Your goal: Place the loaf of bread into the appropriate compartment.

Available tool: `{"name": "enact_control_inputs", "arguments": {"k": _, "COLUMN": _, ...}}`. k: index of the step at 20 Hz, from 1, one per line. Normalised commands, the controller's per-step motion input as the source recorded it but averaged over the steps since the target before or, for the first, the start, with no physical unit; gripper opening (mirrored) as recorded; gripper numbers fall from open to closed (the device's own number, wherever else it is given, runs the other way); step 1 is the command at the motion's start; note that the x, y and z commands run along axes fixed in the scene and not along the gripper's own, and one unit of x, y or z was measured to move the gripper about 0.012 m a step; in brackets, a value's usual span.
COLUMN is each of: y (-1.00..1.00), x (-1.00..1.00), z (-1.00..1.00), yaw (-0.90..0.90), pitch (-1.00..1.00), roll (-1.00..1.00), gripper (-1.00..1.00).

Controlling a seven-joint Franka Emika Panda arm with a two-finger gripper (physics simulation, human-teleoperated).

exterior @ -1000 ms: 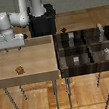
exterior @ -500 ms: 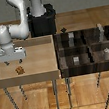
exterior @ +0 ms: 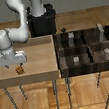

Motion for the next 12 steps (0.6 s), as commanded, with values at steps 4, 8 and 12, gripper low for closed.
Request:
{"name": "enact_control_inputs", "arguments": {"k": 4, "y": 0.50, "x": -0.25, "z": 0.00, "yaw": 0.00, "pitch": 0.00, "roll": 0.00, "gripper": 1.00}}
{"name": "enact_control_inputs", "arguments": {"k": 8, "y": 0.00, "x": -0.50, "z": 0.00, "yaw": 0.00, "pitch": 0.00, "roll": 0.00, "gripper": 1.00}}
{"name": "enact_control_inputs", "arguments": {"k": 12, "y": 0.00, "x": -0.75, "z": 0.00, "yaw": 0.00, "pitch": 0.00, "roll": 0.00, "gripper": 1.00}}
